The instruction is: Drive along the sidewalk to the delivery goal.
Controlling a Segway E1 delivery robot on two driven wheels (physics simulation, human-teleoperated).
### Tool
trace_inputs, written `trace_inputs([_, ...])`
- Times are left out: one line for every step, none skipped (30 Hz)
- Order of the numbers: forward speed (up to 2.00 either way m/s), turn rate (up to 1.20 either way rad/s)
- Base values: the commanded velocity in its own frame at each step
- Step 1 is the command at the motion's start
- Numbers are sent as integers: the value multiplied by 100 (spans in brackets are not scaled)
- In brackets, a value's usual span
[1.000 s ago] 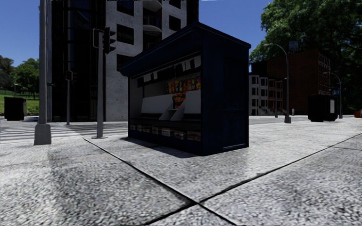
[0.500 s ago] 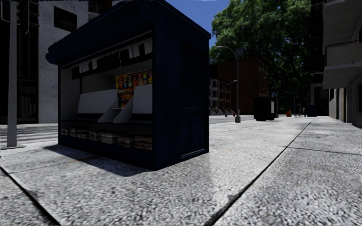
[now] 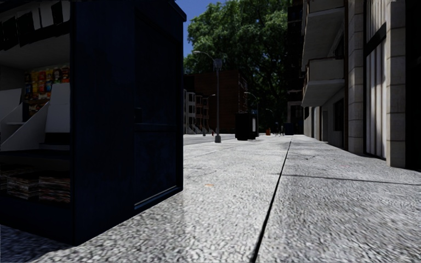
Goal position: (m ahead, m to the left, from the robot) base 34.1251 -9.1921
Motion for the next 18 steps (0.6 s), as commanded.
trace_inputs([164,-69])
trace_inputs([164,-69])
trace_inputs([164,-69])
trace_inputs([164,-69])
trace_inputs([164,-69])
trace_inputs([164,-69])
trace_inputs([200,-69])
trace_inputs([200,-69])
trace_inputs([200,-69])
trace_inputs([200,-64])
trace_inputs([200,-62])
trace_inputs([200,-60])
trace_inputs([200,-59])
trace_inputs([200,-59])
trace_inputs([200,-55])
trace_inputs([200,-39])
trace_inputs([200,0])
trace_inputs([200,0])
